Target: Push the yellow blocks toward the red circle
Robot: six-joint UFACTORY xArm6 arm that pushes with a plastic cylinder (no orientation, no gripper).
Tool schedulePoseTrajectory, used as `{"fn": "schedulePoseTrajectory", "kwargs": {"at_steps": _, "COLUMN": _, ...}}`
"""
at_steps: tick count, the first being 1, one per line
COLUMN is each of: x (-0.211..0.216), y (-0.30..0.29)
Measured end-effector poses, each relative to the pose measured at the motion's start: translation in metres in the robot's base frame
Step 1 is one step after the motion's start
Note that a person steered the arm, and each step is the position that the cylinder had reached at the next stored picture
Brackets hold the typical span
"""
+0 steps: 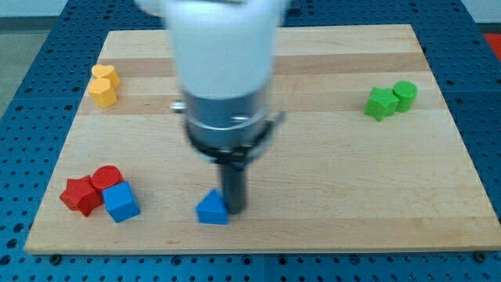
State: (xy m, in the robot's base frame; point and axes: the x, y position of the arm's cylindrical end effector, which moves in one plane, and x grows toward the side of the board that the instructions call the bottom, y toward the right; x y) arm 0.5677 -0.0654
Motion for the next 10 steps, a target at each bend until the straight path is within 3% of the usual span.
{"fn": "schedulePoseTrajectory", "kwargs": {"at_steps": 1, "x": -0.002, "y": -0.062}}
{"fn": "schedulePoseTrajectory", "kwargs": {"at_steps": 2, "x": -0.006, "y": -0.075}}
{"fn": "schedulePoseTrajectory", "kwargs": {"at_steps": 3, "x": -0.011, "y": -0.032}}
{"fn": "schedulePoseTrajectory", "kwargs": {"at_steps": 4, "x": -0.02, "y": -0.025}}
{"fn": "schedulePoseTrajectory", "kwargs": {"at_steps": 6, "x": -0.161, "y": -0.141}}
{"fn": "schedulePoseTrajectory", "kwargs": {"at_steps": 8, "x": -0.297, "y": -0.139}}
{"fn": "schedulePoseTrajectory", "kwargs": {"at_steps": 9, "x": -0.343, "y": -0.211}}
{"fn": "schedulePoseTrajectory", "kwargs": {"at_steps": 10, "x": -0.334, "y": -0.239}}
